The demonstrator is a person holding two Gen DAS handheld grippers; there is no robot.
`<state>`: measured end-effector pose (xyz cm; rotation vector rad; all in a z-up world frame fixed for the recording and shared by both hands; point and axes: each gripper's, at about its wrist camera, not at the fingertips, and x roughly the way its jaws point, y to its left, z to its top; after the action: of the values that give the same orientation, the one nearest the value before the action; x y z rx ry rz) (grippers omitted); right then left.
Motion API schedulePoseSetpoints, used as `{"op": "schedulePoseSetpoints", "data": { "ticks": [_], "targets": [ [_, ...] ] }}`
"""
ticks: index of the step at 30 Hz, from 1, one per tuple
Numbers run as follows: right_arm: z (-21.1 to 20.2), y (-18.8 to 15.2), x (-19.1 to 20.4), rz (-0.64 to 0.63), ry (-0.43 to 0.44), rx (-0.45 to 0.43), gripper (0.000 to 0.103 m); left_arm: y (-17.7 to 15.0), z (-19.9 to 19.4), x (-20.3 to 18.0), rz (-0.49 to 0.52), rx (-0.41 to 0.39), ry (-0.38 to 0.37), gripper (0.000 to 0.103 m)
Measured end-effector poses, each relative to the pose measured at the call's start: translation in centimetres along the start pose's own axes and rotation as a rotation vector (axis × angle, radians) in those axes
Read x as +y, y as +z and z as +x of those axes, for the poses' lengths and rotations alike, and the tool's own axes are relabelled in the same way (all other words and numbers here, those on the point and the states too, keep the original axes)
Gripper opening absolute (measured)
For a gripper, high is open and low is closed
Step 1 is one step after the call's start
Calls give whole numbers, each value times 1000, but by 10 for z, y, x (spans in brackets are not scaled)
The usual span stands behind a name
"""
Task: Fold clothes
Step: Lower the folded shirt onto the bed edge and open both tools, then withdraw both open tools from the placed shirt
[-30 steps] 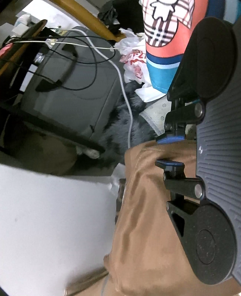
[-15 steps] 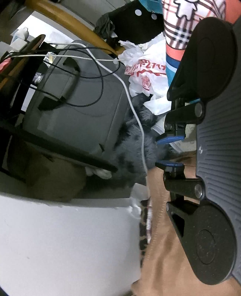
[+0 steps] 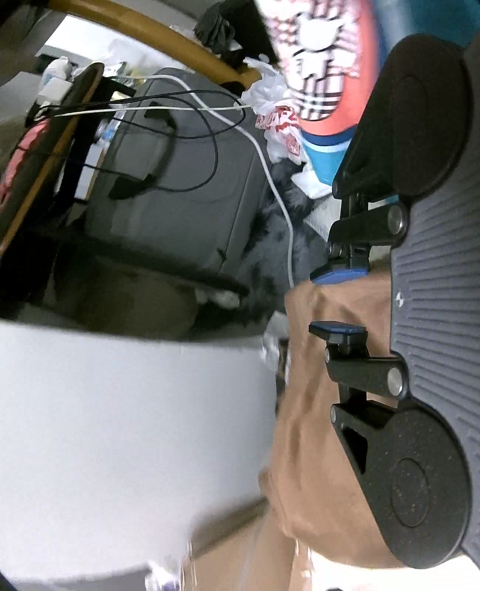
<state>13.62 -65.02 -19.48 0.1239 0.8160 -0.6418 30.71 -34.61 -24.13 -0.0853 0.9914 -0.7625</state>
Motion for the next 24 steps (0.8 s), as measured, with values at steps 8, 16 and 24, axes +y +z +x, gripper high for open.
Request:
{"op": "schedulePoseSetpoints", "data": {
  "ticks": [8, 16, 24],
  "targets": [
    [-54, -50, -5, 61, 24, -84, 37, -27, -26, -9, -37, -12, 18, 65],
    [-84, -104, -12, 221, 79, -135, 47, -54, -62, -27, -18, -103, 97, 80],
    [-108, -134, 2, 265, 114, -95, 72, -81, -89, -32, 10, -76, 147, 96]
  ]
}}
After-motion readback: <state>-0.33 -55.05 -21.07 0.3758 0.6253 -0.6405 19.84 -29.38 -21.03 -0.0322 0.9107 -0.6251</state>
